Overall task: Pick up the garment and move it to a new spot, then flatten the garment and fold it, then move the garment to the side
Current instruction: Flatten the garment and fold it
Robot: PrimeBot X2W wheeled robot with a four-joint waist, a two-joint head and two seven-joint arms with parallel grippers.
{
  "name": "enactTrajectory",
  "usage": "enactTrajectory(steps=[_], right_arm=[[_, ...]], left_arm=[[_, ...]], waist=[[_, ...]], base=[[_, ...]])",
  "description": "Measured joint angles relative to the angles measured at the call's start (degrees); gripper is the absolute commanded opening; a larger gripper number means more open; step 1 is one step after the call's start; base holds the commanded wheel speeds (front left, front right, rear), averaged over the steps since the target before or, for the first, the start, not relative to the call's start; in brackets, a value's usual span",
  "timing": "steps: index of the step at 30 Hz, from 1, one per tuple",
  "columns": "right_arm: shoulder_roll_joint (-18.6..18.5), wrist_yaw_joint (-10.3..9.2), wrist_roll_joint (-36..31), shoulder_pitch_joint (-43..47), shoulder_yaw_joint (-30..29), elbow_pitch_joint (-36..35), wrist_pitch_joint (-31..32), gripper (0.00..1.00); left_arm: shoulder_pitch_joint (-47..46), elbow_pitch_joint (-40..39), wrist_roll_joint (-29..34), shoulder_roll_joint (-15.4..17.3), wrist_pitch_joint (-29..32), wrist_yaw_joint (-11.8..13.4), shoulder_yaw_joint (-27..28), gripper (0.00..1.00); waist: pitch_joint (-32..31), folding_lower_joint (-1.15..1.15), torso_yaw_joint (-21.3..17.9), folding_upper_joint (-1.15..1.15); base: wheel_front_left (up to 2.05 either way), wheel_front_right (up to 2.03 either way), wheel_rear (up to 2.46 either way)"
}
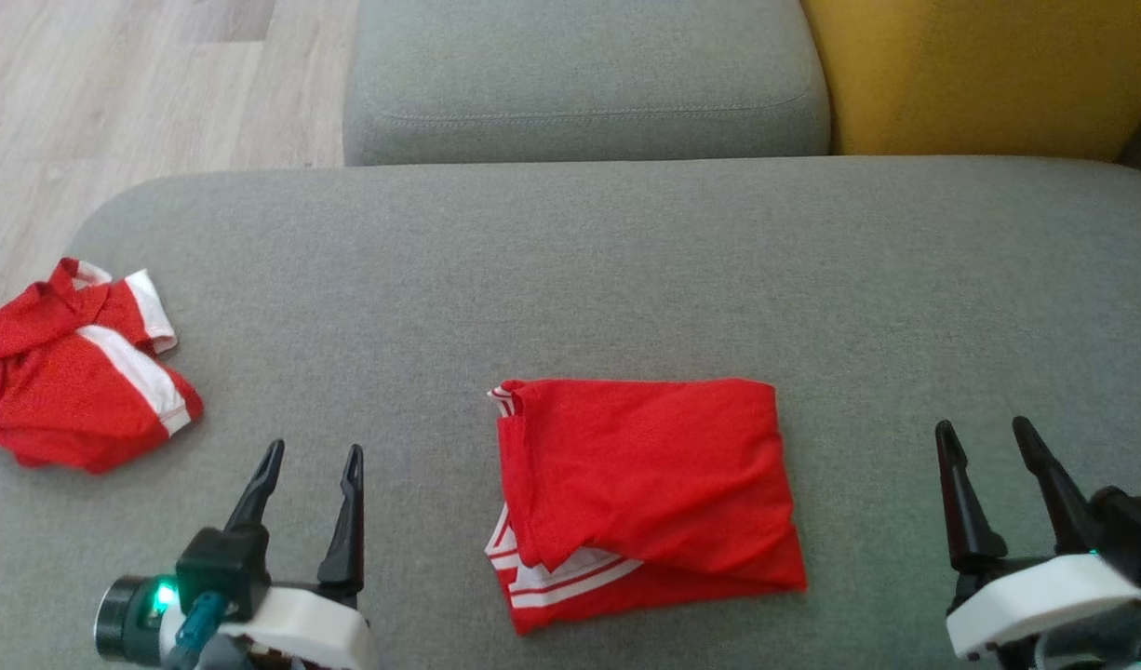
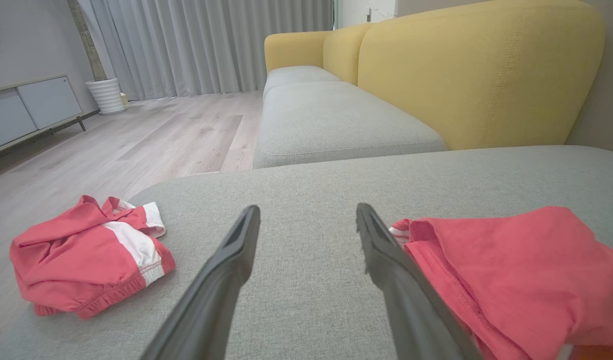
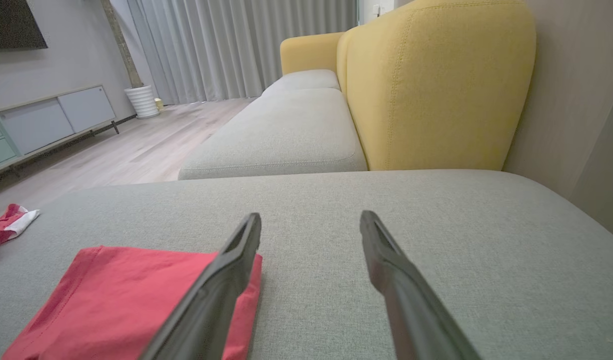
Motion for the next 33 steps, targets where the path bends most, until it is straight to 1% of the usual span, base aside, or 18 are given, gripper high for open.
enactTrajectory(steps=[3, 6, 11, 14, 18, 22, 23, 24, 25, 29, 33], right_arm=[[-0.02, 0.00, 0.02, -0.09, 0.05, 0.67, 0.01, 1.00], [-0.11, 0.00, 0.30, -0.47, 0.42, 3.08, 0.04, 1.00], [-0.21, 0.00, 1.01, -4.53, 2.07, 9.03, 0.59, 1.00], [-0.44, 0.00, 1.37, -8.56, 3.47, 13.88, 0.78, 1.00], [-0.45, 0.00, 1.37, -11.77, 6.05, 20.06, 2.97, 1.00], [-0.42, 0.00, 1.48, -12.37, 7.34, 24.95, 7.03, 1.00], [-0.41, 0.00, 1.45, -12.38, 7.46, 25.36, 7.66, 0.87], [-0.41, 0.00, 1.46, -12.50, 7.42, 25.28, 7.68, 0.34], [-0.42, 0.00, 1.56, -12.83, 7.36, 25.31, 8.20, 0.00], [-0.40, 0.00, 1.70, -14.04, 7.99, 25.04, 8.91, 0.00], [-0.44, 0.00, 1.35, -14.34, 9.05, 23.98, 8.82, 0.00]], left_arm=[[-0.13, -0.13, 0.00, 0.00, -0.04, -0.01, -0.22, 1.00], [-0.72, -0.25, 0.00, -0.01, -0.08, -0.09, -0.76, 1.00], [-3.71, -0.63, 0.00, -0.30, -1.02, -0.27, -1.36, 1.00], [-7.08, -0.42, 0.00, -1.46, -1.70, -0.88, -1.78, 1.00], [-9.68, 0.51, 0.00, -2.54, -2.87, -1.19, -2.09, 1.00], [-10.29, 1.21, 0.00, -3.43, -3.53, -1.22, -2.43, 1.00], [-10.33, 1.34, 0.00, -3.47, -3.66, -1.32, -2.49, 1.00], [-10.50, 1.60, 0.00, -3.52, -3.68, -1.42, -2.53, 1.00], [-10.76, 1.80, 0.00, -3.60, -3.69, -1.46, -2.54, 1.00], [-11.07, 1.86, 0.01, -4.02, -4.10, -1.57, -2.43, 1.00], [-11.06, 1.85, 0.05, -4.24, -4.12, -1.55, -1.81, 1.00]], waist=[[0.31, 0.00, 0.38, 0.00], [1.07, 0.00, 1.26, 0.00], [3.84, 0.00, 2.93, 0.00], [6.01, 0.00, 4.23, 0.00], [8.60, 0.00, 6.02, 0.00], [10.32, 0.00, 7.58, 0.00], [10.63, 0.00, 7.85, 0.00], [10.89, 0.00, 8.09, 0.00], [11.08, 0.00, 8.27, 0.00], [11.48, 0.00, 8.18, 0.00], [11.43, 0.00, 6.55, 0.00]], base=[[0.00, 0.00, 0.00], [0.00, 0.00, 0.00], [0.00, 0.00, 0.00], [0.00, 0.00, 0.00], [0.00, 0.00, 0.00], [0.00, 0.00, 0.00], [0.00, 0.00, 0.00], [0.00, 0.00, 0.00], [0.00, 0.00, 0.00], [0.00, 0.00, 0.00], [0.00, 0.00, 0.00]])
